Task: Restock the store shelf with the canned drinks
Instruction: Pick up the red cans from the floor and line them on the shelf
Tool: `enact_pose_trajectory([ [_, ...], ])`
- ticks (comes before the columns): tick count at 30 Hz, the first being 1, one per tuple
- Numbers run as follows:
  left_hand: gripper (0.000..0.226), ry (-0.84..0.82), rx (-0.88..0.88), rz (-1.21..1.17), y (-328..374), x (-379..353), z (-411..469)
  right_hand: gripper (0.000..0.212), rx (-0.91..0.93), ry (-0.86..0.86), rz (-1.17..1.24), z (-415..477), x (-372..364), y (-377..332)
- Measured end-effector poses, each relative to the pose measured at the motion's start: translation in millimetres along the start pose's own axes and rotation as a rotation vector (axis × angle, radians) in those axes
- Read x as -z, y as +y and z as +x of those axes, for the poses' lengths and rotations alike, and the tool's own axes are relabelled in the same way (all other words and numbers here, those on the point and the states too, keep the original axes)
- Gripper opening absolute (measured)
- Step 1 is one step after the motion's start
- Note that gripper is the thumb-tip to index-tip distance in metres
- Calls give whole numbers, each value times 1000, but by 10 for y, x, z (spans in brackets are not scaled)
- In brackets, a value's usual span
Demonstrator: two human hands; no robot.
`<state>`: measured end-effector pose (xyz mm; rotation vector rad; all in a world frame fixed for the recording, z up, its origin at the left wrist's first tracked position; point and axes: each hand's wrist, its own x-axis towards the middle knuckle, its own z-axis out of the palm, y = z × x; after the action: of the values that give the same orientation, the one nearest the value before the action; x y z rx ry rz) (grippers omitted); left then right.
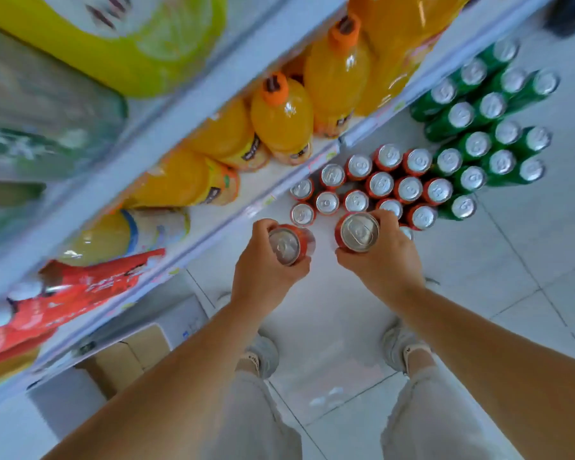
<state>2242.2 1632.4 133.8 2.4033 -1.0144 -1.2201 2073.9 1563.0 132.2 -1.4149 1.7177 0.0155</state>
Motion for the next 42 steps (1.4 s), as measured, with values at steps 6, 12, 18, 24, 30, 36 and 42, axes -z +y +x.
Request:
enact_pose_trajectory([
  [6, 64, 88, -132, -121, 1128, 1549, -1276, 62, 144, 52, 102, -1247, 1533, -1297],
  [12, 61, 292, -382, -202, 1986, 2983, -2588, 56, 406, 149, 243, -2639, 2682, -2433],
  [18, 78, 555, -509, -322, 2469, 4126, -3713, 59, 759, 147, 431, -3744, 3262, -3368],
  [24, 70, 784, -638, -466, 2386, 5021, -4347, 51, 1040, 74, 471, -4445, 3432, -4346],
  [30, 60, 993, -677, -646, 1951, 5723, -4647, 55, 1251, 17, 332, -4878, 3237, -5349],
  [36, 62, 1156, -580, -684, 1422, 6153, -4836, 54, 1345, 19, 127, -4926, 2569, -6258],
  [42, 57, 1211, -489, -650, 1125, 6427, -4944, 61, 1286, 25, 97, -4831, 2040, -6772],
])
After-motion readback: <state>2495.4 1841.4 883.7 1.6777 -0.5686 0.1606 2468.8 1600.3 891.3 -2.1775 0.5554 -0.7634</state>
